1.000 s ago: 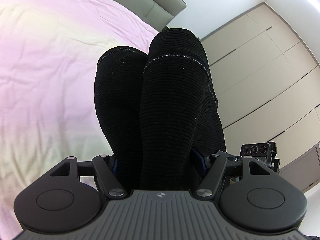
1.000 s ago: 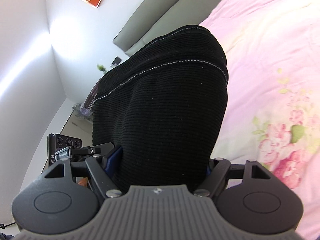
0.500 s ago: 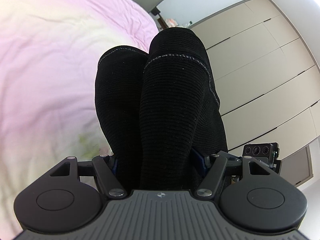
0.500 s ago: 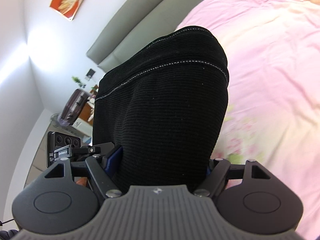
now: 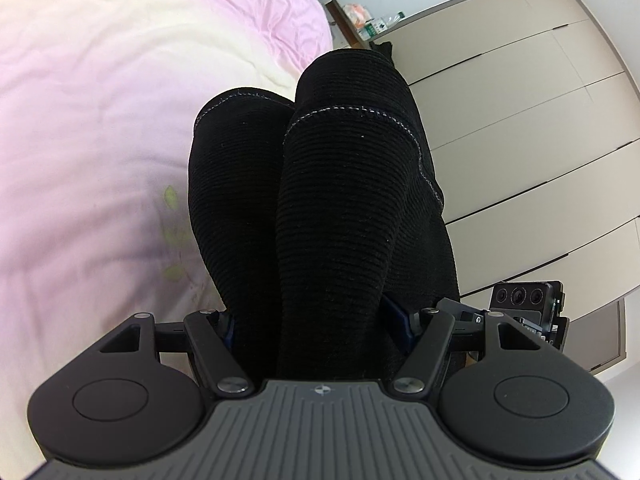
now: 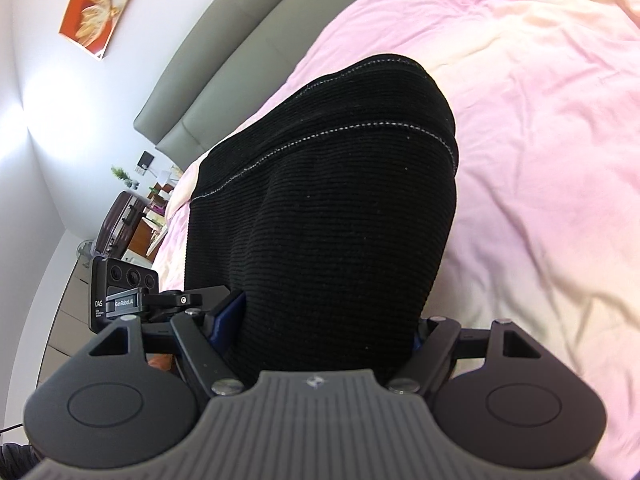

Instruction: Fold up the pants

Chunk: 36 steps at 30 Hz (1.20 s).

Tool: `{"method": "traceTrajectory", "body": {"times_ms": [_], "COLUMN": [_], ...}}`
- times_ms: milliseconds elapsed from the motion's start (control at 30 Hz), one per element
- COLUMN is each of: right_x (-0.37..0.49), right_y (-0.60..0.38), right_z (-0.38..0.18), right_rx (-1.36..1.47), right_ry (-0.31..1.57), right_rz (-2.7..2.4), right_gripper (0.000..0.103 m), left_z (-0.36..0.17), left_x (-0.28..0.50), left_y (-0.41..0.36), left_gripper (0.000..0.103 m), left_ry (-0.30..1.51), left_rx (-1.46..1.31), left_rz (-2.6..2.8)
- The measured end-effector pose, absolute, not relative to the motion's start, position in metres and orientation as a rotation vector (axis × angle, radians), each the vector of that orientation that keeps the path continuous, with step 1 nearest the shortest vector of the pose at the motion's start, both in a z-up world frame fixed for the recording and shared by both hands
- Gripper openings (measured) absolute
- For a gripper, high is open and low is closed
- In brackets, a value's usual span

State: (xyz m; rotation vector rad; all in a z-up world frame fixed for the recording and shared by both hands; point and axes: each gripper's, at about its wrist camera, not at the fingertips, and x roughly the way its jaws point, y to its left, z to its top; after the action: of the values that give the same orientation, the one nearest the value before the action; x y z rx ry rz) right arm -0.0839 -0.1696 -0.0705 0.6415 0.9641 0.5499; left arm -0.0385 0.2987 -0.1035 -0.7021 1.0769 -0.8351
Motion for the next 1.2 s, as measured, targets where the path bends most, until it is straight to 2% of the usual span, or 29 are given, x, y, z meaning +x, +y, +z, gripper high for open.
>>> {"method": "traceTrajectory", "body": {"times_ms": [400,633,1033,1133,1200], "right_x": [-0.059,-0.074,-0.141,-0.163,-0.175], "right_y": [-0.187,-0.192,-0.212,-0.201,-0.190], "right_z": [-0.129,-0.164,-0.167,-0.165,-0.165], "right_rx": [0.717,0.796,0.869,0.819,0.713], "right_ry": [1.014,1.026,0.959,0.980,1.020], "right_rz": [0.522,0.479,0.381,0.354,0.340], "right_gripper": [0.072,0.077,0.079,0.078,0.072], "left_z": [-0.147,-0.158,-0.140,-0.138,-0.135], "left_x": [-0.010,-0.020,-0.053,-0.061,-0.067], "left_y": [0.280,0.275,0.288,0.292,0.294], "left_gripper": [0.077,0.080,0.085,0.085,0.085], "left_ry": [1.152,1.163,1.146,1.142,1.135], "left_rx": [-0.671,-0.636,-0.542,-0.516,-0.502], "left_rz": [-0.783,-0.749,-0.710,-0.705,-0.699]}}
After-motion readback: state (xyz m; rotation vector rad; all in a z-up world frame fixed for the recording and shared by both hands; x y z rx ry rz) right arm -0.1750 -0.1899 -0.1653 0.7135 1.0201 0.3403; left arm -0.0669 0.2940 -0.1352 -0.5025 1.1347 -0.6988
